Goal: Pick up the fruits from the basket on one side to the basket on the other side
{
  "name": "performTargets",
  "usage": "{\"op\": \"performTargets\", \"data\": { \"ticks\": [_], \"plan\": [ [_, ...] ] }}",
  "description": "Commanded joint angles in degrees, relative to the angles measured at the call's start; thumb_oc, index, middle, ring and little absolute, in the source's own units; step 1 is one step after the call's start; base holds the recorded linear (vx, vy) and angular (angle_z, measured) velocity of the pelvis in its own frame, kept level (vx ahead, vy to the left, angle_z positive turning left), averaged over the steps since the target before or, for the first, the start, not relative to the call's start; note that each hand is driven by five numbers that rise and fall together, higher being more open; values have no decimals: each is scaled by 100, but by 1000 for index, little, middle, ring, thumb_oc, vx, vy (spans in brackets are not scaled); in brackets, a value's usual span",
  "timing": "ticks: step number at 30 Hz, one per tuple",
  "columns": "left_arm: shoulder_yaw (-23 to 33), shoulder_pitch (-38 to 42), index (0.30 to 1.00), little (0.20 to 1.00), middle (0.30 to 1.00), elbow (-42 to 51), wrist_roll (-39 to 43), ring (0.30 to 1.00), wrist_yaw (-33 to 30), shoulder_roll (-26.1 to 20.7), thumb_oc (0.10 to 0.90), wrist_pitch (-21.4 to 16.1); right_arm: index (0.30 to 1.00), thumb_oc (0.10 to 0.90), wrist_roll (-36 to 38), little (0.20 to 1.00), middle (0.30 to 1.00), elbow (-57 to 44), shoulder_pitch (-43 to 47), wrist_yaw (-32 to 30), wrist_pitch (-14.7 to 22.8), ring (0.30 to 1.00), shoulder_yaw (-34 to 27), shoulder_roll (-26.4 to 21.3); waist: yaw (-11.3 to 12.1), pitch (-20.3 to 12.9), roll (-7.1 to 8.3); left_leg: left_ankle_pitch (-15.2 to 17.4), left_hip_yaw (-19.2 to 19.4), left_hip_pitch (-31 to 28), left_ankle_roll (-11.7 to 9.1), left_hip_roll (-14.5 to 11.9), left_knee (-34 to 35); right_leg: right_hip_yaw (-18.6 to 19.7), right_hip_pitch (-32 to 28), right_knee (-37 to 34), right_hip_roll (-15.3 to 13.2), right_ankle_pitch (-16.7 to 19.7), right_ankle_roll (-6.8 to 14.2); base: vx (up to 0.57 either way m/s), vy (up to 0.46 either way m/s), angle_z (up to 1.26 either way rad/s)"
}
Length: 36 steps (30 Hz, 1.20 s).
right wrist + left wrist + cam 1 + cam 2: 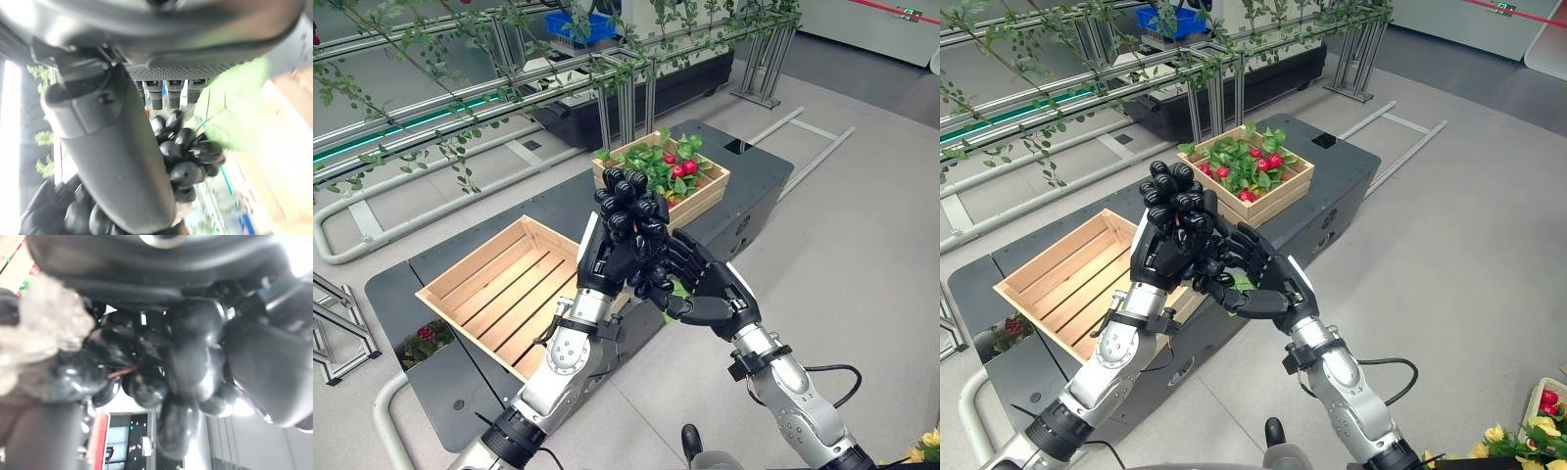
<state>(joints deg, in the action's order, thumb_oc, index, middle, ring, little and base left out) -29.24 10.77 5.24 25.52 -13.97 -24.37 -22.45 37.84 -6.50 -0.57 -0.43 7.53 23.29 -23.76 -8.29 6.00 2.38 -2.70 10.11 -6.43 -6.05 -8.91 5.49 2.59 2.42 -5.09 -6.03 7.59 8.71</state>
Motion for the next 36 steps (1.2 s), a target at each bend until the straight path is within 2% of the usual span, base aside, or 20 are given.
{"op": "performTargets", "data": {
  "ticks": [1,5,11,19,20,21,22,28,29,30,31,36],
  "plan": [
    [-58,825,300,300,300,918,-24,300,249,176,400,-1240,900,800,-428,900,900,25,385,-374,190,900,-60,-37,58,-277,-142,326,-140,97,255,-58,-49,-102,-297,9,203,-435,-188,0,0,0],
    [-233,881,300,300,300,981,159,300,521,211,400,-1180,900,800,-380,900,900,105,437,-359,4,900,84,-67,67,-268,-129,323,-144,97,251,-61,-49,-108,-303,9,195,-436,-188,0,0,0],
    [-419,865,300,300,300,985,432,300,903,225,400,-983,900,800,-357,900,900,163,485,-364,145,900,138,-47,82,-260,-113,319,-110,65,246,-82,-49,-128,-336,9,195,-443,-195,0,0,0],
    [-468,808,300,300,300,978,685,300,1249,216,400,-977,900,800,-501,900,900,202,460,-306,84,900,155,-77,72,-263,-128,327,-93,71,262,-79,-49,-104,-318,9,196,-445,-197,0,0,0],
    [-495,811,300,300,300,988,681,300,1272,219,400,-959,787,725,-513,787,787,201,464,-301,89,787,160,-83,70,-258,-123,328,-97,70,263,-78,-49,-105,-319,9,197,-443,-197,0,0,0],
    [-524,814,300,300,300,999,675,300,1296,228,400,-914,382,455,-507,382,382,205,480,-311,109,382,166,-85,74,-253,-121,326,-105,72,265,-75,-49,-109,-321,9,196,-442,-197,0,0,0],
    [-543,815,300,300,300,997,665,300,1305,230,400,-878,300,400,-491,300,300,218,496,-342,131,300,171,-84,80,-251,-119,326,-115,73,268,-70,-49,-109,-323,9,195,-442,-197,0,0,0],
    [-608,836,300,300,300,910,616,300,1222,206,400,-887,300,400,-489,300,300,236,540,-410,202,300,151,-83,83,-261,-132,323,-134,92,269,-62,-49,-113,-314,9,186,-444,-199,0,0,0],
    [-601,820,300,300,300,919,593,300,1206,207,400,-889,331,420,-489,331,331,203,533,-421,185,331,138,-83,78,-263,-134,324,-135,89,269,-63,-49,-109,-316,9,189,-444,-199,0,0,0],
    [-587,801,300,300,300,924,572,300,1190,207,400,-893,684,656,-491,684,684,169,519,-424,177,684,121,-87,73,-262,-133,325,-132,84,269,-66,-49,-107,-320,9,190,-447,-198,0,0,0],
    [-573,790,300,300,300,921,554,300,1161,201,400,-900,900,800,-503,900,900,144,509,-434,184,900,106,-91,70,-260,-132,325,-127,83,268,-70,-49,-107,-323,9,191,-450,-197,0,0,0],
    [-457,791,300,300,300,908,275,300,815,138,400,-1035,900,800,-537,900,900,76,507,-394,298,900,24,-131,82,-249,-126,322,-135,80,267,-70,-49,-113,-324,9,194,-446,-200,0,0,0]
  ]
}}
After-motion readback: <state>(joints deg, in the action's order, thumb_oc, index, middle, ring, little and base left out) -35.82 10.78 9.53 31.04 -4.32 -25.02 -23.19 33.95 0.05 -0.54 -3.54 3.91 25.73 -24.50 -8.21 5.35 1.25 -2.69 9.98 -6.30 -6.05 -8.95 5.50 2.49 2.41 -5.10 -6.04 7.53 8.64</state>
